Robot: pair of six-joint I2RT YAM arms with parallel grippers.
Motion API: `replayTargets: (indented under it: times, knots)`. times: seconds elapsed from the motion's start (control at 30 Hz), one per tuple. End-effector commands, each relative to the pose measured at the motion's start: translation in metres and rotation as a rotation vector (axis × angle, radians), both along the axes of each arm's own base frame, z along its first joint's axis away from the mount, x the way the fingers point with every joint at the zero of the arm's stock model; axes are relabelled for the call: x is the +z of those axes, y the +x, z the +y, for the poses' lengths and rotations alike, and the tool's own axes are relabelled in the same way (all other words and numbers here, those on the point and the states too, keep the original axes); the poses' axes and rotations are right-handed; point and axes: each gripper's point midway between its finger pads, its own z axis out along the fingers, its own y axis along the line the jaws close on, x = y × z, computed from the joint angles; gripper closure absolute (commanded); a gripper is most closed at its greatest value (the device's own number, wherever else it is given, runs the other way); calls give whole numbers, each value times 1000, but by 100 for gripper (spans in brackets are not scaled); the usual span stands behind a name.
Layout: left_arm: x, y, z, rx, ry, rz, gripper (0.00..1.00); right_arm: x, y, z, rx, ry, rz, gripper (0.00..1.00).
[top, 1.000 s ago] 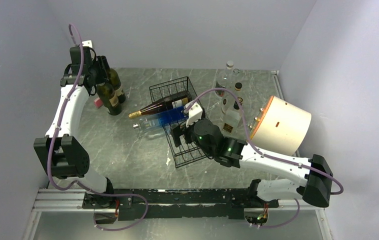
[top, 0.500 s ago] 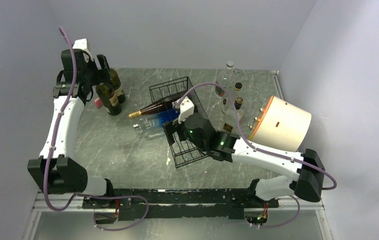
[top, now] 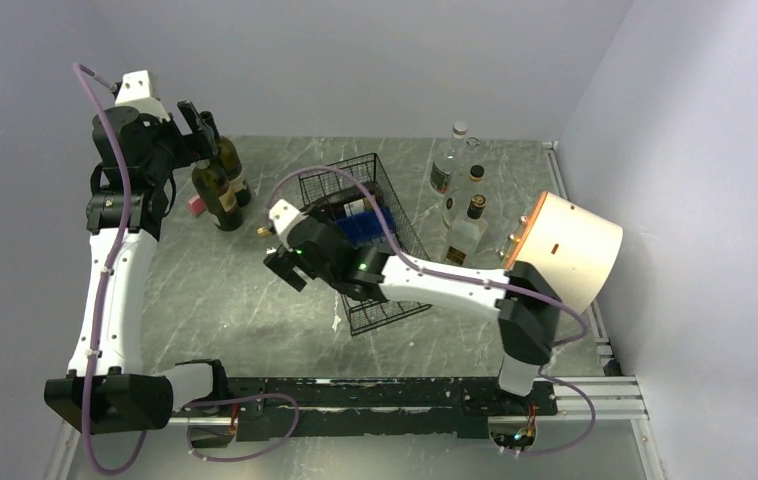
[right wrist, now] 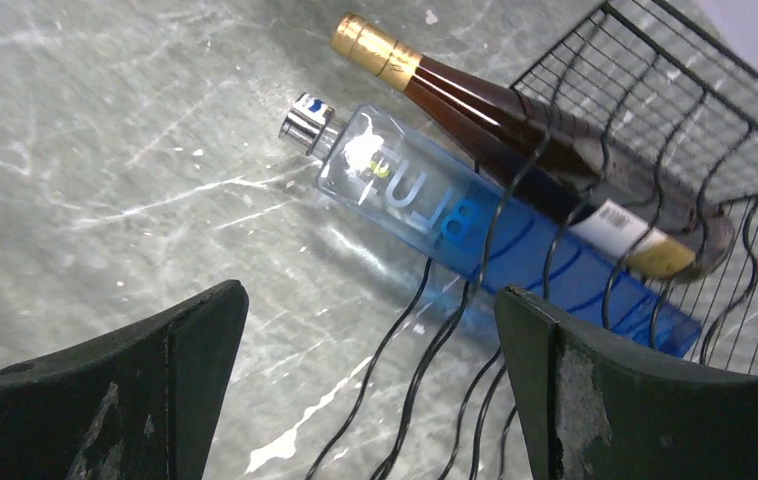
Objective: Take the wine bottle off the wine rack
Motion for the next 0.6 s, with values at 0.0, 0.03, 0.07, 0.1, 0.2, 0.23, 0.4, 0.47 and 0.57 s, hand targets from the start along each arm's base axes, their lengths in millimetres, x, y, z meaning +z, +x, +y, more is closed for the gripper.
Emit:
replayTargets:
  times: [0.0, 0.03, 0.07, 0.1, 0.2, 0.23, 0.4, 0.47, 0.57]
  knots:
    - [5, 1, -4, -24, -12, -27, 6, -14, 12, 21, 172, -207, -109, 0]
    - [5, 0, -4, -25, -13, -28, 6, -19, 14, 28, 220, -249, -131, 0]
    - [6, 1, -4, -25, -14, -29, 7, -29, 17, 32, 252, -294, -147, 0]
    - [5, 1, -4, -26, -15, -29, 7, -37, 22, 35, 275, -337, -171, 0]
    - [3, 2, -3, -21, -17, -25, 8, -67, 41, 47, 300, -457, -216, 0]
    - [3, 2, -3, -23, -19, -24, 8, -74, 45, 50, 316, -493, -216, 0]
    - [-3, 6, -6, -38, -28, -9, 8, -105, 64, 57, 366, -667, -272, 0]
    - [-5, 8, -7, -43, -32, 0, 9, -108, 76, 57, 313, -699, -322, 0]
    - [-7, 9, -6, -43, -35, 9, 9, -116, 82, 54, 315, -758, -345, 0]
